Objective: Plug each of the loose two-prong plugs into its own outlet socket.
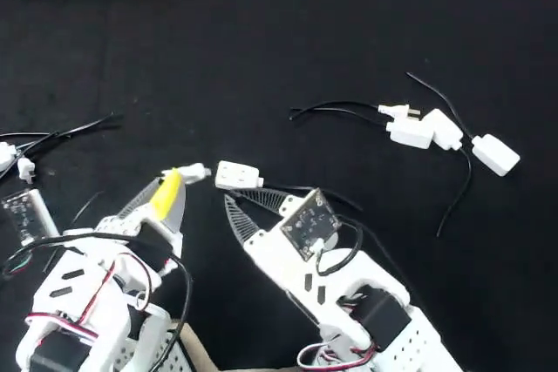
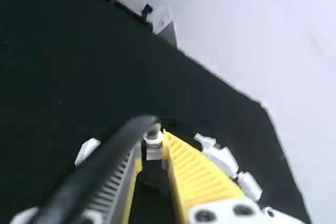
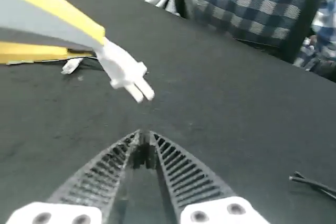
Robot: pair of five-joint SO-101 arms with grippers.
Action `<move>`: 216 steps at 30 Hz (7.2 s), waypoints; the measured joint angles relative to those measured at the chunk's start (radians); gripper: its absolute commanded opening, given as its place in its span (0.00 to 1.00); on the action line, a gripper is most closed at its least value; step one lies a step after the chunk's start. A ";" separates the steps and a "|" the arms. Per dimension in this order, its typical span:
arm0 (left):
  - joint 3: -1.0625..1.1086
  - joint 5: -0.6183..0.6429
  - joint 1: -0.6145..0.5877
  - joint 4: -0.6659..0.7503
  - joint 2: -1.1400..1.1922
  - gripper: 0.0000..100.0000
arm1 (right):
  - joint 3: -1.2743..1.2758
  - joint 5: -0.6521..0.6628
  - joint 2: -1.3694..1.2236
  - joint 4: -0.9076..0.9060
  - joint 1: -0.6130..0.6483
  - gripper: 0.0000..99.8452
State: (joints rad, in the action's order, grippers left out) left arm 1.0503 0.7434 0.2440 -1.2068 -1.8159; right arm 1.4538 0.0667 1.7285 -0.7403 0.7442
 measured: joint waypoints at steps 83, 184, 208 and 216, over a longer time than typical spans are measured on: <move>0.006 0.198 0.308 0.258 0.347 0.03 | 0.210 -0.124 -0.002 0.324 -0.302 0.01; -0.057 0.077 0.123 0.169 0.353 0.03 | 0.176 -0.018 -0.002 0.186 -0.164 0.01; -0.052 0.032 0.318 0.049 0.345 0.03 | 0.166 0.034 -0.002 0.180 -0.210 0.01; -0.052 0.023 0.316 0.049 0.345 0.03 | 0.166 0.034 -0.002 0.181 -0.213 0.01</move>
State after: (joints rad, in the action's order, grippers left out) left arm 0.9981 0.7664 0.5600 -1.1577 -1.4707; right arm 1.6195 0.1005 1.7269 -0.5593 0.5309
